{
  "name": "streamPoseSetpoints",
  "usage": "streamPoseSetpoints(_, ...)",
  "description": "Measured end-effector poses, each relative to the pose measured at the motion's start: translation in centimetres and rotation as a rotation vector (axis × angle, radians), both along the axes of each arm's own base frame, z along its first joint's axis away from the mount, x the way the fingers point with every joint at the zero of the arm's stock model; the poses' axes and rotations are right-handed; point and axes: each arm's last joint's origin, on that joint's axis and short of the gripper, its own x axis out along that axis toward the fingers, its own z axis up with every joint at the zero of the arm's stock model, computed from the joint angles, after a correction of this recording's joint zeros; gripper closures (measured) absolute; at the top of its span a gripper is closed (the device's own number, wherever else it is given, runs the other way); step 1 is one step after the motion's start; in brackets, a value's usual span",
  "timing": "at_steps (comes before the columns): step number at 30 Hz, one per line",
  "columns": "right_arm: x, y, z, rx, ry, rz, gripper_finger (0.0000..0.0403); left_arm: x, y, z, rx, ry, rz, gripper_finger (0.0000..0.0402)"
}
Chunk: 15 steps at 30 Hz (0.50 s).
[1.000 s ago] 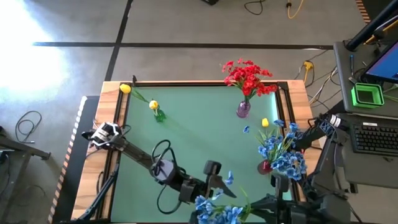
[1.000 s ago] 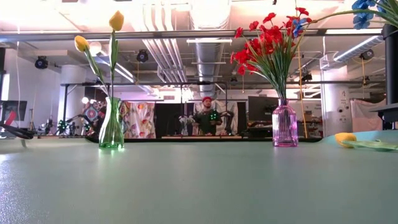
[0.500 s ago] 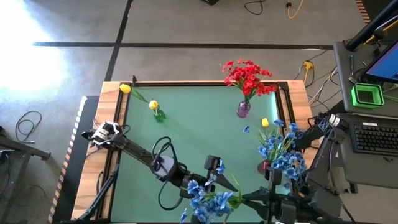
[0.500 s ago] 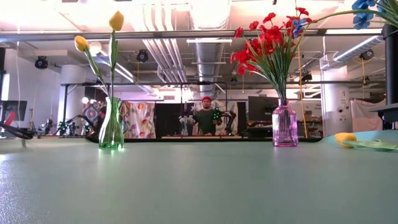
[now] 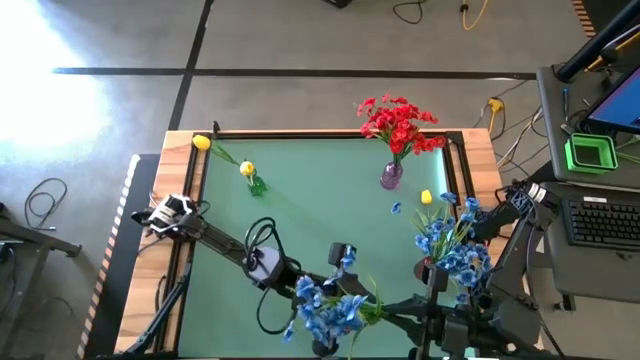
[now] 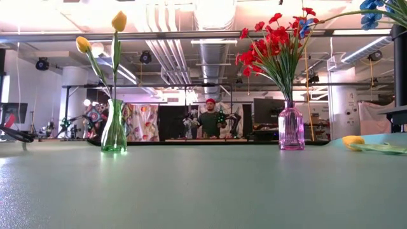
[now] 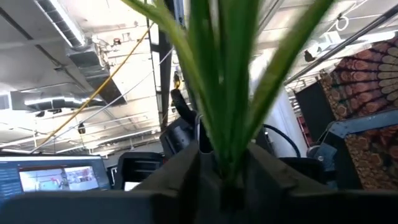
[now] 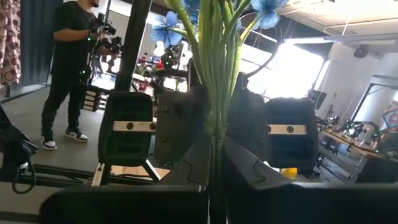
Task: Sort flowers into vase by color
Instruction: Put the blue flower into the red vase
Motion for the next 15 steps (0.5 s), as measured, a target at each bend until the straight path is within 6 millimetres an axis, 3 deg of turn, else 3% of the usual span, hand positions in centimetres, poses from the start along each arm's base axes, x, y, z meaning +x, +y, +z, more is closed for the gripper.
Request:
streamPoseSetpoints(5,-0.01,-0.01,0.01,0.009,0.0,0.001,0.0389,0.0,0.02,0.01,-0.008,0.001,-0.004,0.0389)
streamPoseSetpoints(9,-0.02,0.02,-0.08,0.003,0.007,0.003,0.0365,0.01,0.03,0.01,-0.016,0.005,-0.006,0.0389)
streamPoseSetpoints(15,-0.25,0.06,-0.21,0.038,0.02,-0.039,0.0285,0.16,0.07,-0.17,-0.016,0.03,0.011,0.0399)
